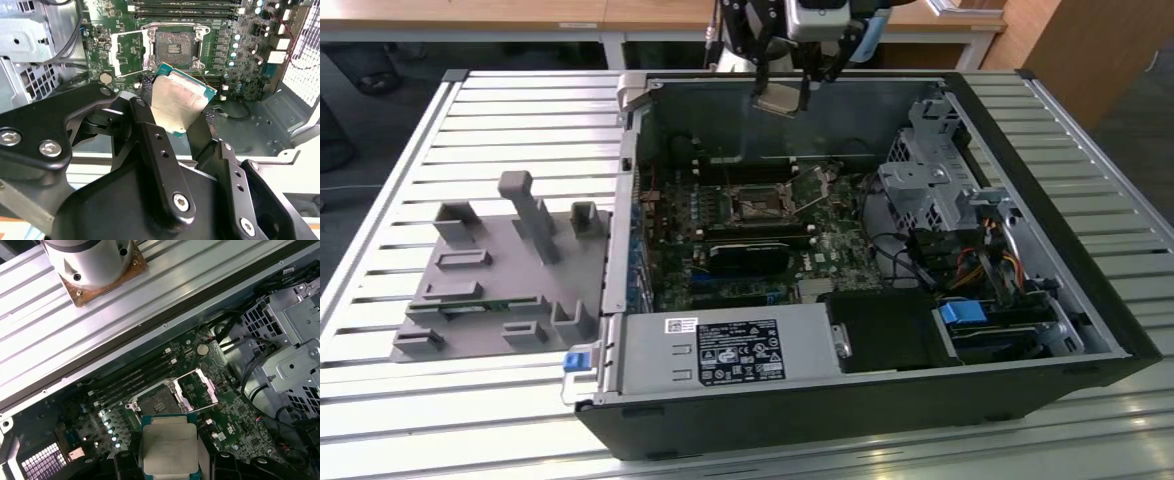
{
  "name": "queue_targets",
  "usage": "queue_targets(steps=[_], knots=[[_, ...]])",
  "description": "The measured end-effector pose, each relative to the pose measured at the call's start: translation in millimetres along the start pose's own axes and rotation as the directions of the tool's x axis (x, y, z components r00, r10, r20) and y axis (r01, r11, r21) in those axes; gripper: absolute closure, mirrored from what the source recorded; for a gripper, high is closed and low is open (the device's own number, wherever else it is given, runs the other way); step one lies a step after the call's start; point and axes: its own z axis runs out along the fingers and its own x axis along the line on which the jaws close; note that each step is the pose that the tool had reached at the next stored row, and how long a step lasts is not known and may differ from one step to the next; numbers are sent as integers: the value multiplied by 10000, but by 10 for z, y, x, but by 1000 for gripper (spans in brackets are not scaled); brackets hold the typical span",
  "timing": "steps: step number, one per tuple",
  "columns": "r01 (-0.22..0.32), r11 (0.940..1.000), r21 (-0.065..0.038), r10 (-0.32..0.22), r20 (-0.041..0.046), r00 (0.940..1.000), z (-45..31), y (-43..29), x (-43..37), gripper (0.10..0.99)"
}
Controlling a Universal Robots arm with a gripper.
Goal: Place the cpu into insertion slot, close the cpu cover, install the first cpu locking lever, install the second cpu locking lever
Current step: 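Place the cpu into insertion slot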
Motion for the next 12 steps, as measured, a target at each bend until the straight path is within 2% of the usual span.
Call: queue_targets(steps=[6,12], knots=[[-529,9986,-12,529,46,9986,3,3,2,557],[-1029,9947,-24,1029,90,9946,7,7,4,557]])
